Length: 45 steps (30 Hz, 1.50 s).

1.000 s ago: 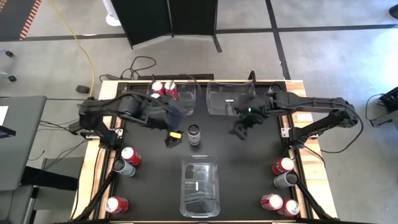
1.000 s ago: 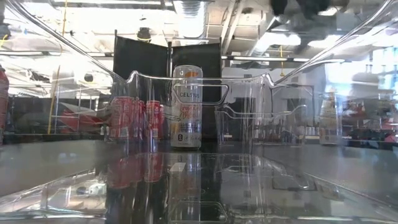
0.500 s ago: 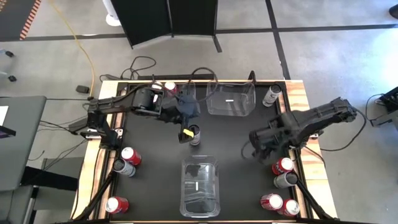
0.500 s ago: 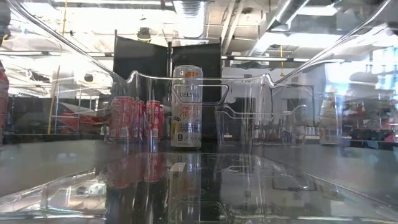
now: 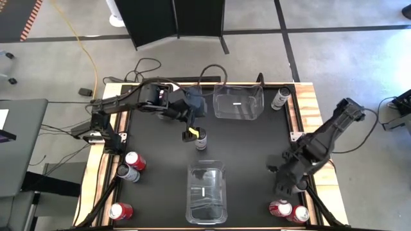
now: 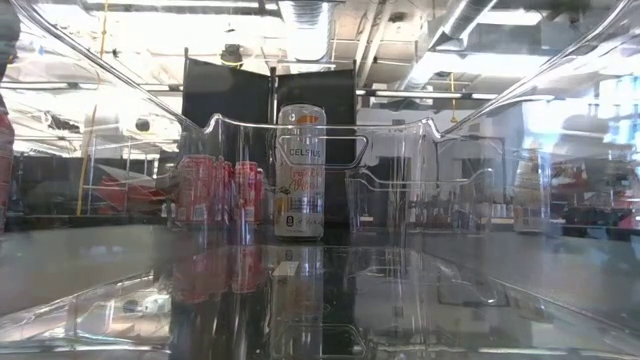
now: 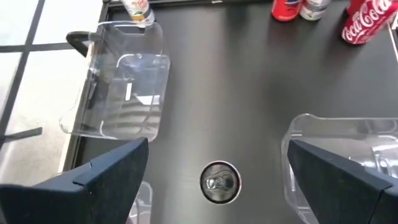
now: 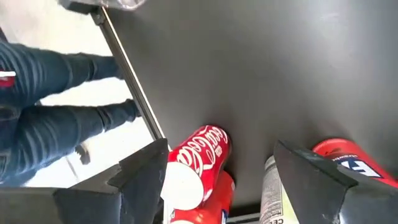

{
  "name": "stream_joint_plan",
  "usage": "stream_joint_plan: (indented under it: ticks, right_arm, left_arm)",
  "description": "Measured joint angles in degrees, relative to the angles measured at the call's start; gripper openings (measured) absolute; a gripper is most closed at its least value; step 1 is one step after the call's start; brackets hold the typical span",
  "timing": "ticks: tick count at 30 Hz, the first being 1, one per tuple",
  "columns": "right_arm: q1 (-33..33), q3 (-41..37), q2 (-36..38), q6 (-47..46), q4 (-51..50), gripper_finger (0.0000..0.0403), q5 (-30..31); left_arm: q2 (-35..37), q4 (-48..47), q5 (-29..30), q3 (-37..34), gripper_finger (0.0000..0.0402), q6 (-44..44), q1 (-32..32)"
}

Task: Sort soda cans
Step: Put the red white soda can into the left transparent bin

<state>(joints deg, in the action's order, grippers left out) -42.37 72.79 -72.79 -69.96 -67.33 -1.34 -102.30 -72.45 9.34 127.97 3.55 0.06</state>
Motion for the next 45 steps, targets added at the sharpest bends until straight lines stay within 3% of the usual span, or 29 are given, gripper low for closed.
stream_joint_plan:
  ticks: [13,20,33,45]
  right_arm:
    - [-12.5,0.0,-6.6,-9.0,2.4,0.0311,0.3]
    - [-13.9,0.0,-10.8,-9.7,8.8,0.0311,-1.8]
    - [-14.2,0.0,-14.0,-9.7,5.9,0.0353,-1.8]
    - [-15.8,0.0,-19.0,-9.8,7.4,0.0357,-1.8]
  left_arm:
    - [0.0,-2.7,0.2,0.0,0.0382,1.8,2.2]
    - [0.0,-2.7,-0.1,0.0,0.0382,2.0,2.9]
    - [0.0,-2.6,-1.6,0.0,0.0382,2.9,4.8]
    - [0.0,-3.1,-1.6,0.0,0.0382,3.5,5.0]
